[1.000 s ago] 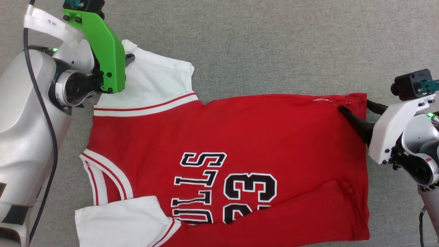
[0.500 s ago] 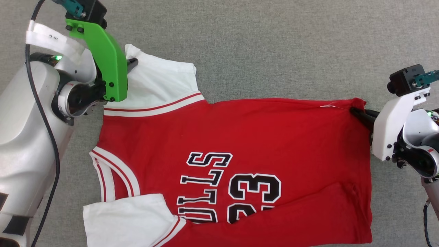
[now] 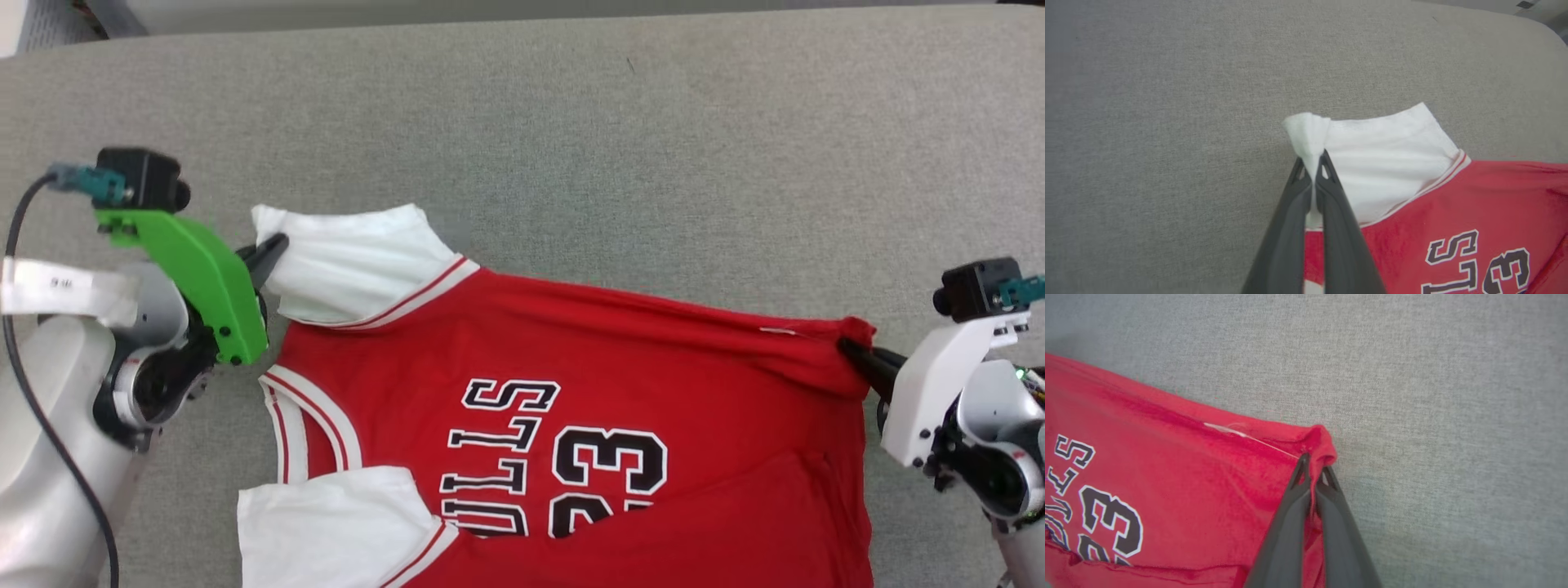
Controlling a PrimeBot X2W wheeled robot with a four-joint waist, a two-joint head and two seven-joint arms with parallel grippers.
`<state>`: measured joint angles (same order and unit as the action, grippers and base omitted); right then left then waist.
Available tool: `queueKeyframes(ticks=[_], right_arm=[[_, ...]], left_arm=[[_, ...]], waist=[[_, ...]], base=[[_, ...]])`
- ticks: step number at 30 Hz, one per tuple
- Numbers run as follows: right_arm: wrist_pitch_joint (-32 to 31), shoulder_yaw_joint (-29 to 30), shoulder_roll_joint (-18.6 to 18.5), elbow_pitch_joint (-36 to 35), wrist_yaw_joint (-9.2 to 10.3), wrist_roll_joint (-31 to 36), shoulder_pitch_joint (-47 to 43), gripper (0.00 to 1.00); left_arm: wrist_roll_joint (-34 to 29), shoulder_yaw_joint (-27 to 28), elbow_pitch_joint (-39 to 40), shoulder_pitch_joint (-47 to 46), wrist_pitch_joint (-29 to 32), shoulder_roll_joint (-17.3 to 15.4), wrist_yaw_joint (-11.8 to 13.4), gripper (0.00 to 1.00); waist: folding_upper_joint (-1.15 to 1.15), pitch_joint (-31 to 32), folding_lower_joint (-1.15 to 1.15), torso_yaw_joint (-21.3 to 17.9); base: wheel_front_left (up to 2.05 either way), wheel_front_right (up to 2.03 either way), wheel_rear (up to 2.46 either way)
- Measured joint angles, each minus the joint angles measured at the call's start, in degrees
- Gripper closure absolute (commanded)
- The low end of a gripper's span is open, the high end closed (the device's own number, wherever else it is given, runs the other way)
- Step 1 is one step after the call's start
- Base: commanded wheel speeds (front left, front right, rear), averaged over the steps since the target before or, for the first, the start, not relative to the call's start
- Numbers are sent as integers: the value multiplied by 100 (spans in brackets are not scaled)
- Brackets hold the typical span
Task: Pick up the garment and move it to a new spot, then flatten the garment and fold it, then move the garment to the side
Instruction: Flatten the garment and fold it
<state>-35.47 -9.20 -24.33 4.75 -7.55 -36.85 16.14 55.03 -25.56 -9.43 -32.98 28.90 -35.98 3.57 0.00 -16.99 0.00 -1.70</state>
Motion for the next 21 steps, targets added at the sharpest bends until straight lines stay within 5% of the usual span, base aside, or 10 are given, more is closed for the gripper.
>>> queueKeyframes(ticks=[21], right_arm=[[421, 872, 745, 66, 0, 285, -1639, 100]], left_arm=[[266, 246, 1737, 3721, -1137, -149, 1131, 100]], waist=[[0, 957, 0, 352]], base=[[0, 0, 0]])
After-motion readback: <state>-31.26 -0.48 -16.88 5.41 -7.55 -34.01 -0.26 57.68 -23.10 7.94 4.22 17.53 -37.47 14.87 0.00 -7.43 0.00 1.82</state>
